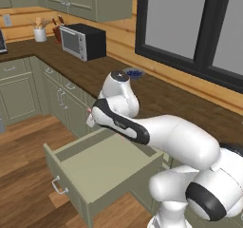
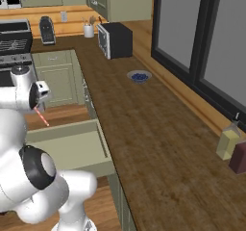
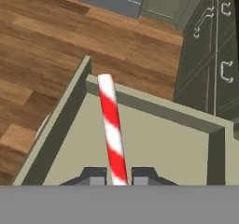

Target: Take a straw from the drawer in front and place it inside the glass cup on the dining counter.

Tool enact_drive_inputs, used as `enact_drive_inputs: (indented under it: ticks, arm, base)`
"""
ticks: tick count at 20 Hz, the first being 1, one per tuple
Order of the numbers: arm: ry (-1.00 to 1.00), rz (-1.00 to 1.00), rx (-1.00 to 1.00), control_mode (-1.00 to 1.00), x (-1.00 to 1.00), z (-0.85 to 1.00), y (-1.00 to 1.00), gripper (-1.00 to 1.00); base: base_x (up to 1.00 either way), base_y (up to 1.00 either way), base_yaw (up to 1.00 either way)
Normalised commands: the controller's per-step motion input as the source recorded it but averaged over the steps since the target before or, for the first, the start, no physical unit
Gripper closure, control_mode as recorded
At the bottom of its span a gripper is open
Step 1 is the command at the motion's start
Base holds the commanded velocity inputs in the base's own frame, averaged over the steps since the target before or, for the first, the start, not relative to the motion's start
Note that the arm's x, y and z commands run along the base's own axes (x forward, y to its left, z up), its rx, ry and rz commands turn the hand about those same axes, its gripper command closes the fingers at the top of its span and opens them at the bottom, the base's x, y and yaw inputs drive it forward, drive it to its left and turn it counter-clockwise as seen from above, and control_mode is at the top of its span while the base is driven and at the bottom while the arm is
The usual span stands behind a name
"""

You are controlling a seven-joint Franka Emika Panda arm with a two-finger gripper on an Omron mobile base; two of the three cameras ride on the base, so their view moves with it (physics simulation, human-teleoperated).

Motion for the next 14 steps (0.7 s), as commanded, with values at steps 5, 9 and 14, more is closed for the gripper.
enact_drive_inputs:
  ticks: [5,9,14]
  arm:
    - [0.01,-0.31,0.0,-1.0,-0.35,1.0,-0.45,1.0]
    - [0.0,-0.28,0.0,-1.0,-0.66,0.92,-0.82,1.0]
    - [0.06,-0.32,0.04,-1.0,-0.58,0.5,-0.68,1.0]
  base:
    - [0.0,0.0,0.0]
    - [0.0,0.0,0.0]
    - [0.0,0.0,0.0]
